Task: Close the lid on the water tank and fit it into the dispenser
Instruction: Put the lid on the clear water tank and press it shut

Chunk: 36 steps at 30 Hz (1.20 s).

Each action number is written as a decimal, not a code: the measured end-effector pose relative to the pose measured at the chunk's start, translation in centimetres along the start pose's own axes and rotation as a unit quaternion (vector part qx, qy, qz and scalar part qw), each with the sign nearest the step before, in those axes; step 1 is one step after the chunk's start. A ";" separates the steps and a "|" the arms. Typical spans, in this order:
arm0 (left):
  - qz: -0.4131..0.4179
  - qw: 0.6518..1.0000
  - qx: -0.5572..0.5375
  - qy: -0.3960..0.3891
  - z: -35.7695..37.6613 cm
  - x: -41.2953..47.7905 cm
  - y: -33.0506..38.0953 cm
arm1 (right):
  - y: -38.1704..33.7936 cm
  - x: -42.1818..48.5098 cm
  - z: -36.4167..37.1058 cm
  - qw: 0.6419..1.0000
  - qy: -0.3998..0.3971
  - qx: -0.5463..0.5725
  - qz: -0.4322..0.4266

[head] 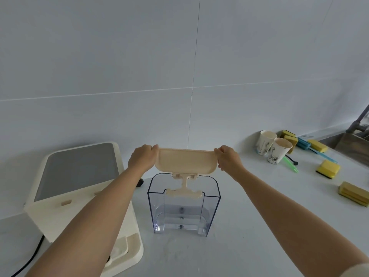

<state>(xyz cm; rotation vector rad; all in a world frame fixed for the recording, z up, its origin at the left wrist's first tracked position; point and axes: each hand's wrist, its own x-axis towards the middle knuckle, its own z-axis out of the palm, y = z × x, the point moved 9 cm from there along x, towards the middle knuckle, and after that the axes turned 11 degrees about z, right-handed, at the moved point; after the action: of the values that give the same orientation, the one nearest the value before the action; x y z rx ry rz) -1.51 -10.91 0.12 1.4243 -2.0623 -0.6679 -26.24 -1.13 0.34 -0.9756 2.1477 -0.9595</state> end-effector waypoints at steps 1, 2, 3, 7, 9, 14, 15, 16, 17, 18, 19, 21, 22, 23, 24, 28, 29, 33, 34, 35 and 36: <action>0.008 1.000 0.004 0.000 -0.1 -0.1 0.2 | 0.0 -0.1 -0.1 1.000 -0.001 0.003 -0.006; 0.015 1.000 0.009 0.001 -0.3 -0.2 0.3 | -0.1 -0.3 -0.2 1.000 -0.004 0.003 -0.011; 0.019 1.000 0.016 0.003 -0.4 -0.2 0.5 | -0.1 -0.5 -0.3 1.000 -0.007 0.006 -0.016; 0.027 0.998 0.060 0.016 -1.1 -1.1 0.9 | 0.0 -1.6 -0.5 0.999 -0.022 0.034 -0.031; 0.035 0.997 0.073 0.011 -1.1 -1.7 1.0 | 0.4 -2.2 -0.6 0.998 -0.027 0.040 -0.038; 0.045 0.994 0.098 0.001 -1.0 -3.4 0.8 | 1.3 -3.6 -0.6 0.997 -0.032 0.030 -0.062; 0.046 0.994 0.103 -0.001 -1.0 -3.8 0.7 | 1.5 -3.8 -0.5 0.997 -0.032 0.024 -0.069; 0.047 0.993 0.107 -0.002 -0.9 -4.2 0.6 | 1.6 -4.0 -0.4 0.996 -0.033 0.019 -0.077; 0.051 0.993 0.109 -0.004 -0.9 -4.6 0.6 | 1.8 -4.3 -0.3 0.996 -0.034 0.012 -0.086; 0.057 0.992 0.110 -0.005 -0.8 -4.9 0.6 | 1.9 -4.6 -0.2 0.995 -0.033 0.000 -0.096; 0.063 0.992 0.112 -0.008 -0.7 -5.3 0.6 | 2.1 -5.0 -0.2 0.993 -0.030 -0.017 -0.109; 0.067 0.990 0.119 -0.021 -0.4 -6.0 0.5 | 2.4 -5.7 0.0 0.988 -0.024 -0.061 -0.138; 0.063 0.990 0.119 -0.030 -0.2 -6.3 0.3 | 2.5 -6.0 0.1 0.984 -0.024 -0.083 -0.154; 0.057 0.990 0.119 -0.039 0.1 -6.6 0.1 | 2.6 -6.3 0.3 0.979 -0.023 -0.107 -0.170; 0.051 0.990 0.119 -0.047 0.3 -6.9 -0.2 | 2.7 -6.6 0.5 0.974 -0.019 -0.132 -0.184; 0.034 0.988 0.134 -0.063 1.0 -8.2 -1.0 | 3.1 -7.4 0.9 0.947 0.000 -0.225 -0.230; 0.031 0.988 0.140 -0.065 1.2 -8.5 -1.2 | 3.3 -7.5 1.2 0.937 0.000 -0.253 -0.242; 0.017 0.987 0.147 -0.065 1.6 -9.4 -1.8 | 4.0 -7.9 2.0 0.906 -0.001 -0.322 -0.273; 0.014 0.987 0.149 -0.062 1.8 -9.5 -1.9 | 4.1 -8.0 2.1 0.899 0.000 -0.337 -0.278; 0.012 0.987 0.151 -0.060 1.9 -9.6 -2.0 | 4.2 -8.1 2.3 0.893 -0.001 -0.349 -0.283; 0.012 0.986 0.153 -0.058 2.0 -9.7 -2.1 | 4.3 -8.2 2.4 0.888 -0.003 -0.359 -0.287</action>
<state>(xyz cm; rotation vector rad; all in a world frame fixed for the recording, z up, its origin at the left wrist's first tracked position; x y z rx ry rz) 1.42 -2.20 -4.16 1.5538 -2.3492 -0.4455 -21.48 6.60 -2.71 -2.0452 2.2827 -0.3506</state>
